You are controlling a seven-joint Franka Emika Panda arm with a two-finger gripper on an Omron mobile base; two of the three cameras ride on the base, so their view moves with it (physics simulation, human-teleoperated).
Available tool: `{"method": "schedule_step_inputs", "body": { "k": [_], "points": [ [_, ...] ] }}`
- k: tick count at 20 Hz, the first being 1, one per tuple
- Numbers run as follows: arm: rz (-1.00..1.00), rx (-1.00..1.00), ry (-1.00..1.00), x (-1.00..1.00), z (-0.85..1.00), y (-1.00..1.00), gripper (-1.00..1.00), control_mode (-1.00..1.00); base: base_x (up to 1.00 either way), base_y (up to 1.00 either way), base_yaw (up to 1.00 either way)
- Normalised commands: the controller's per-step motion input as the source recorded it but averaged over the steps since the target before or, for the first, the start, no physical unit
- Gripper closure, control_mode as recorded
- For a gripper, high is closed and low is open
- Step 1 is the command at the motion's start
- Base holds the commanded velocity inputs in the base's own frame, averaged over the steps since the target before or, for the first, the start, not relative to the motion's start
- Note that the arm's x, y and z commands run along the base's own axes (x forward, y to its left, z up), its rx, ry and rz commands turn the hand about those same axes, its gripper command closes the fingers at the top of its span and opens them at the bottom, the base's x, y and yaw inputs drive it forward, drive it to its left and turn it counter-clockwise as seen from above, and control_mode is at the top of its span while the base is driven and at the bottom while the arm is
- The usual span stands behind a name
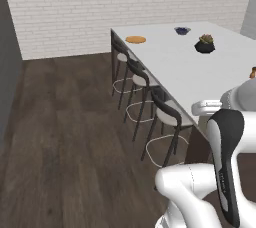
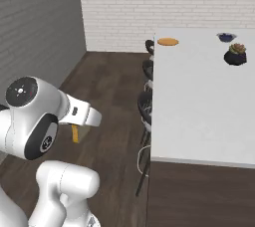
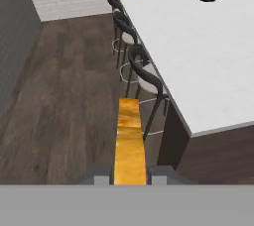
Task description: Start the toaster. Once the lever pops up, take the bread to the plate on the dining counter.
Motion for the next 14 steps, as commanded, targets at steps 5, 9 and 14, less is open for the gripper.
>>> {"method": "schedule_step_inputs", "body": {
  "k": [5,9,14],
  "points": [
    [0.00,0.00,0.00,0.00,0.00,0.00,1.00,1.00,0.59,1.00,-0.04],
    [0.00,0.00,0.00,0.00,0.00,0.00,1.00,1.00,1.00,1.00,-0.24],
    [0.00,0.00,0.00,0.00,0.00,0.00,1.00,1.00,1.00,1.00,-0.29]
  ]
}}
